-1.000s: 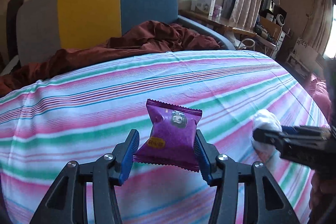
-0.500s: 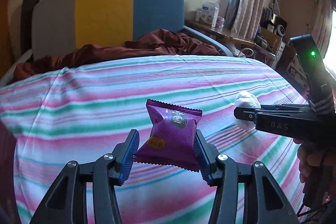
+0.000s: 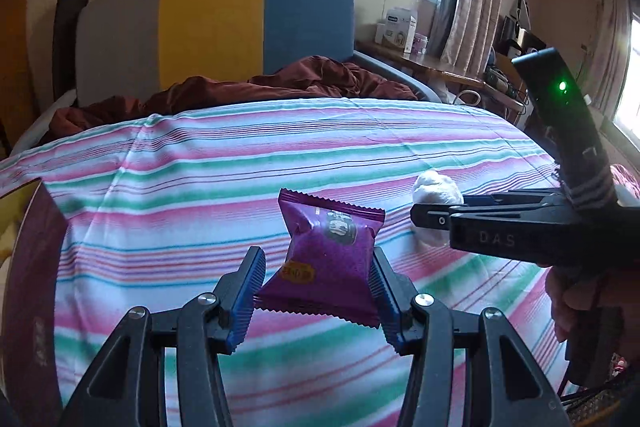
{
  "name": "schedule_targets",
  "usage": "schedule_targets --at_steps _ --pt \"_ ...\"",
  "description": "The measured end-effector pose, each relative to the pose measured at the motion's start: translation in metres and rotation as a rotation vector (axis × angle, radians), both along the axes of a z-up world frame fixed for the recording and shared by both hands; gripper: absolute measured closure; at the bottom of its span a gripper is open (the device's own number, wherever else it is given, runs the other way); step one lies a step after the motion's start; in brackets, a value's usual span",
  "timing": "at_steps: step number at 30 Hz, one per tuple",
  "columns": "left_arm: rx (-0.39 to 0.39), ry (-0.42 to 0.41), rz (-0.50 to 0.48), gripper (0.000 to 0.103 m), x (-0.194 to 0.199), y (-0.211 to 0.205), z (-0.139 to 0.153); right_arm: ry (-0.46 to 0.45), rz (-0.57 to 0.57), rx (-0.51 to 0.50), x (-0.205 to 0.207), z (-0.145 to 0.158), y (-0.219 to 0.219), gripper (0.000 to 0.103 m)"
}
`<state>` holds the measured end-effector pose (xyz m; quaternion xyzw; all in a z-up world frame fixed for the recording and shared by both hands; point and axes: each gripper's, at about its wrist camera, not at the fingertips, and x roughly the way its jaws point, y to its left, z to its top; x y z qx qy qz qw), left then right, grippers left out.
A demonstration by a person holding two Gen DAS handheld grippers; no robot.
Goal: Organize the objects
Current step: 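Carry the purple packet into the gold tray and open the left tool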
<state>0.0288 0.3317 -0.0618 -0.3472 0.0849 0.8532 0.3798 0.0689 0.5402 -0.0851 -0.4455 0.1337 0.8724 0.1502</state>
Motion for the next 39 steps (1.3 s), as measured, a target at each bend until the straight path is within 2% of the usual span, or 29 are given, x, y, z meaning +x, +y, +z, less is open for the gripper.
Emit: schedule_targets --at_steps 5,8,14,18,29,36,39 --pt "0.041 -0.046 0.043 0.05 0.002 -0.023 0.004 0.009 0.03 0.007 0.0 0.001 -0.012 0.064" --pt "0.068 -0.071 0.033 0.05 0.013 -0.039 0.009 0.014 0.042 0.021 0.0 0.003 -0.015 0.064" --pt "0.075 -0.071 -0.017 0.05 0.033 -0.064 0.024 0.01 0.043 0.023 0.001 0.0 -0.017 0.064" --pt "0.102 -0.074 0.009 0.05 0.032 -0.088 0.037 0.027 0.069 0.034 0.002 0.002 -0.024 0.064" --pt "0.182 -0.095 0.236 0.05 -0.002 -0.189 0.06 0.049 0.14 0.065 0.004 0.004 -0.05 0.064" --pt "0.193 -0.158 0.398 0.05 -0.025 -0.257 0.05 0.085 0.184 0.084 0.006 0.011 -0.064 0.064" --pt "0.17 -0.179 0.446 0.05 -0.03 -0.276 0.04 0.087 0.193 0.094 0.006 0.011 -0.069 0.064"
